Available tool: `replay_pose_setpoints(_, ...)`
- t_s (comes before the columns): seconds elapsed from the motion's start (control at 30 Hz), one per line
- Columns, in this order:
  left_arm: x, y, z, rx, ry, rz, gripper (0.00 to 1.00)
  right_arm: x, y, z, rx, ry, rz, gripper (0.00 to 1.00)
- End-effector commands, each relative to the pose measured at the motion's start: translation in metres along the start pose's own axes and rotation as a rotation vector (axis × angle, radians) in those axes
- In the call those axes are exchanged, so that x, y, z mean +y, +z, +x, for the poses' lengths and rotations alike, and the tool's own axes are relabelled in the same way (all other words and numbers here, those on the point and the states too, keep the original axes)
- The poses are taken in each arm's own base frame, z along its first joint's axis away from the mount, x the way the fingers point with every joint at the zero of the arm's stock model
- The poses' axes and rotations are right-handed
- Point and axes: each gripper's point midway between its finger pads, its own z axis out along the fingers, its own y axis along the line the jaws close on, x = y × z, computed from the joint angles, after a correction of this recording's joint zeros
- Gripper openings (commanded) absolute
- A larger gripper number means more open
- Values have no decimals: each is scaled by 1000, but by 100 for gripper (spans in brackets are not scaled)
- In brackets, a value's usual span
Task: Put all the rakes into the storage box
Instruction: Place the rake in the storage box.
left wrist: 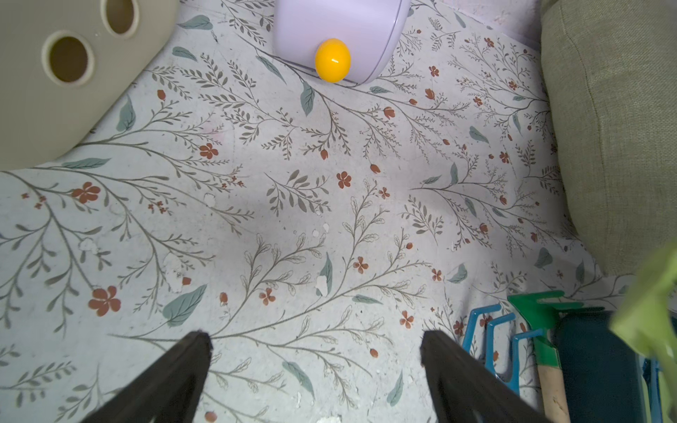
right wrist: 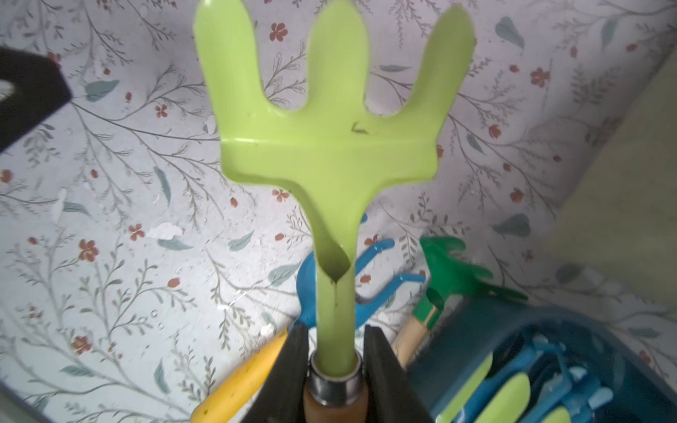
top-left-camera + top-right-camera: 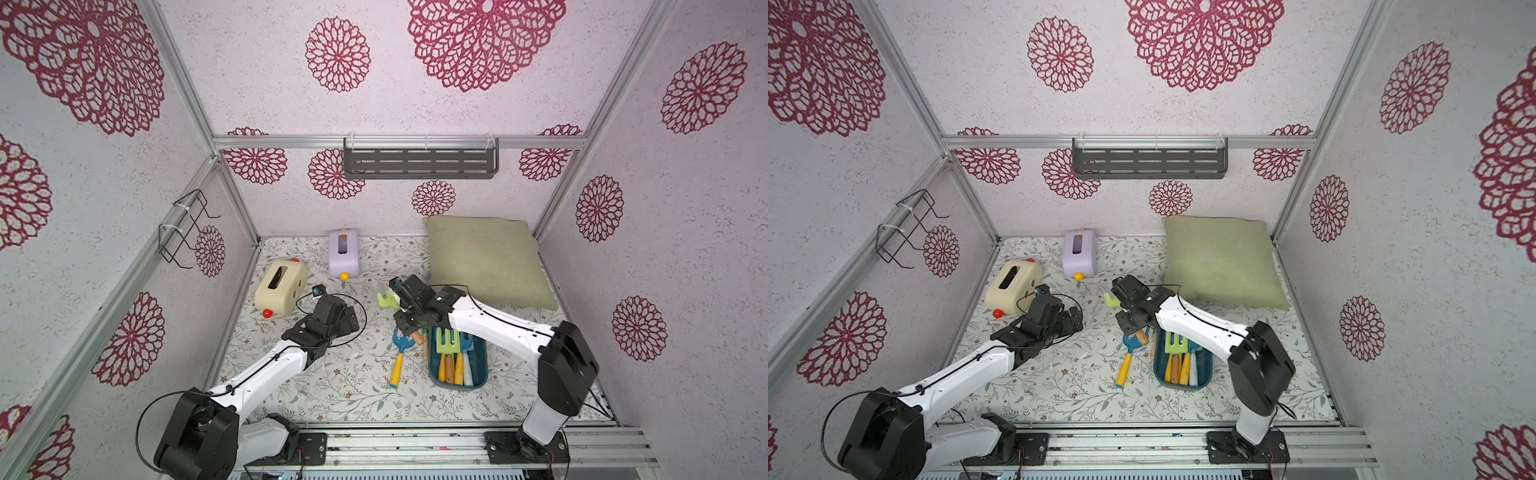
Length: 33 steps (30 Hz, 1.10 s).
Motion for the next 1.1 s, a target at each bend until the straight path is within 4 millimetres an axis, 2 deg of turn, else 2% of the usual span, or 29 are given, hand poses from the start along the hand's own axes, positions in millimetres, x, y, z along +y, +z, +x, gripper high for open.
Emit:
replay_pose_setpoints(0.0, 0, -4, -9, -39, -16, 17, 97, -11, -28, 14, -40, 151, 2, 14)
replay_pose_setpoints(0.3, 2, -10, -11, -60, -24, 22, 97, -60, -59, 96, -26, 435, 54, 13)
replay_pose_setpoints(0.5, 0, -10, -10, -55, -28, 33, 97, -101, -64, 135, -25, 581, 141, 13)
replay_pose_setpoints(0.67, -1, -10, -10, -51, -26, 37, 97, -117, -52, 148, -8, 625, 151, 14)
replay_pose_setpoints(0.87, -3, -10, -9, -48, -26, 48, 97, -116, -33, 148, 6, 628, 121, 17)
replay_pose_setpoints(0.93, -6, -9, -9, -44, -25, 63, 97, -118, -29, 148, 3, 629, 115, 23)
replay_pose_setpoints(1.0, -11, -8, -7, -37, -22, 90, 97, -119, -27, 146, -7, 630, 109, 25)
replay_pose_setpoints(1.07, -20, -8, -4, -21, -17, 134, 98, -123, -27, 144, -14, 631, 112, 40)
